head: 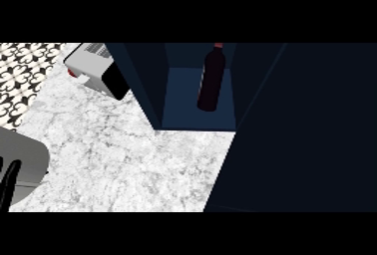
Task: Pick up the wine, place it into the cabinet and close the cabinet
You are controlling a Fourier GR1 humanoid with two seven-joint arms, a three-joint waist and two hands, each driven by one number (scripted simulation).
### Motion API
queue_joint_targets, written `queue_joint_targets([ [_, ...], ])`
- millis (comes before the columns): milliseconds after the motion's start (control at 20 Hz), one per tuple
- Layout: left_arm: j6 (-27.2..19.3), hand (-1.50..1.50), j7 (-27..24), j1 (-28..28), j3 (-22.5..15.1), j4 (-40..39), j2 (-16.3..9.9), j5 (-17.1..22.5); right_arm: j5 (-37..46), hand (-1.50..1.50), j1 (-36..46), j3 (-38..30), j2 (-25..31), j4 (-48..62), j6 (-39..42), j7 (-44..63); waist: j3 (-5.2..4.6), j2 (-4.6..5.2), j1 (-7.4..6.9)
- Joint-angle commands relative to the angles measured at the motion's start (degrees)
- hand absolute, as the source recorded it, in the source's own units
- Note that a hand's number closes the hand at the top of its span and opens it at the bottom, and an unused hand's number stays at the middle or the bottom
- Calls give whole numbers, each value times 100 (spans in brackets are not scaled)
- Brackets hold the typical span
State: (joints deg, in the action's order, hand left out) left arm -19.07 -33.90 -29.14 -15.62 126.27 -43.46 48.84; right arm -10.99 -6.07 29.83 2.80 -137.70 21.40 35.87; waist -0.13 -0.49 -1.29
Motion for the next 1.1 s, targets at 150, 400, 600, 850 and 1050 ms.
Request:
queue_joint_targets([
  [150, 1187, -150, -337, -913, 1131, -263, -202, 402, 1423, 150, 907, 1245, -273, 16, -927, 252, 0, 4, -10],
  [400, 1477, -150, -280, -1154, 1282, -121, -130, 375, 1914, 150, 2531, 1563, -278, 937, -2111, 389, 0, 24, -30],
  [600, 1972, -150, 62, -1387, 2157, -30, -372, 1055, 1708, 150, 3416, 1430, -279, 1515, -2900, 602, 5, 33, -53],
  [850, 2342, -150, 76, -1679, 2403, -33, -268, 959, 1253, 150, 4695, 634, -280, 2810, -3230, 238, 6, 48, -131],
  [1050, 2326, -150, 587, -1388, 2754, -2, -413, 1442, 911, 150, 5590, 474, -280, 3791, -3626, 78, 9, 63, -99],
])
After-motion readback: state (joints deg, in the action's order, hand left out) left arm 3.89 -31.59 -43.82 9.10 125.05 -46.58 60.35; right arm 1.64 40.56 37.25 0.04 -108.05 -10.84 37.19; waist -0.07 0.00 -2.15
